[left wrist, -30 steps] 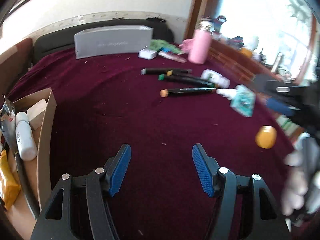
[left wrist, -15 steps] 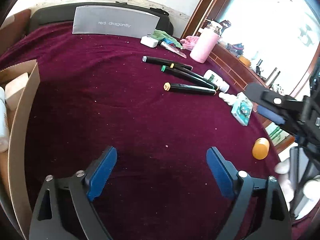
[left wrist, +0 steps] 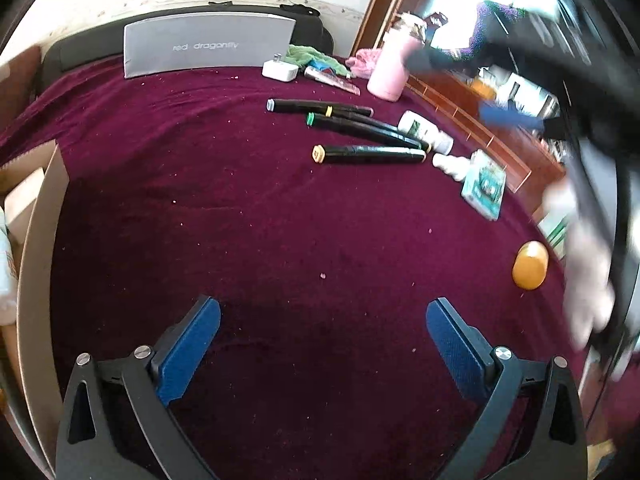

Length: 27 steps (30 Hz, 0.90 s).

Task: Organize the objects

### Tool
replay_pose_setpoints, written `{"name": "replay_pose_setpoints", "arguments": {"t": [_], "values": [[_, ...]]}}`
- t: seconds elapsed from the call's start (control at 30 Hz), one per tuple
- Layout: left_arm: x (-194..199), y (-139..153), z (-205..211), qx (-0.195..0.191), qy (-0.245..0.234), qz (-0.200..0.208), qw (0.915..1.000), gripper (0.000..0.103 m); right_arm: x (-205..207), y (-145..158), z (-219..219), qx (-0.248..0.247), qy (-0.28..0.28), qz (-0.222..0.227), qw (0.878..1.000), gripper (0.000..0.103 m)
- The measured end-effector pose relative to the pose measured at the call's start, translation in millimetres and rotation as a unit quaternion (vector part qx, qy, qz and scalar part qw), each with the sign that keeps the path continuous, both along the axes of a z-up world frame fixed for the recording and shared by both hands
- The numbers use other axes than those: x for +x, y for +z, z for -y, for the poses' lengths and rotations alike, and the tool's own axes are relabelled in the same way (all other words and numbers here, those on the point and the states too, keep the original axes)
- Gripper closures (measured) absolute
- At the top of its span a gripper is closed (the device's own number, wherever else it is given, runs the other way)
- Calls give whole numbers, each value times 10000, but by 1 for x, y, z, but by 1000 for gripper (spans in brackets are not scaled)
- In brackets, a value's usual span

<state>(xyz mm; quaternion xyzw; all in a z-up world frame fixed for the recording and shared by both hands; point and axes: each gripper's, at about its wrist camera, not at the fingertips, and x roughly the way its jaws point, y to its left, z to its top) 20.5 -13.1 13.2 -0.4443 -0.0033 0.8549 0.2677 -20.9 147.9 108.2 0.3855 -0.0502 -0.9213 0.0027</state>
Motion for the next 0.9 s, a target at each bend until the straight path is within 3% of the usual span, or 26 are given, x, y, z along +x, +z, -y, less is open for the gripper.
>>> {"name": "replay_pose_setpoints", "arguments": {"t": [0.1,0.2,0.3,0.43,0.6,0.77,0.9], "values": [[5,-1,-11,-447,-102,-66,9989,3,-28,14,-3,105,13,4,9999,0],[8,-2,-18,-707,-226,-116,9972,2,-65,18,-5,-216,169,318,9991,0],[7,-2,-15,-602,-218,-97,9979,2,-96,10,2,-217,389,744,9962,0],[7,-1,-12,-500,-206,-82,9985,2,-125,-11,24,359,693,1237,9893,4],[7,-2,-12,-484,-206,-75,9986,2,-126,-43,32,731,771,1779,9783,12],[7,-1,-10,-454,-198,-48,9988,3,-104,-52,1,225,709,1953,9779,14],[3,2,3,18,-109,134,9998,3,-107,-71,-22,-202,410,2057,9775,12]]}}
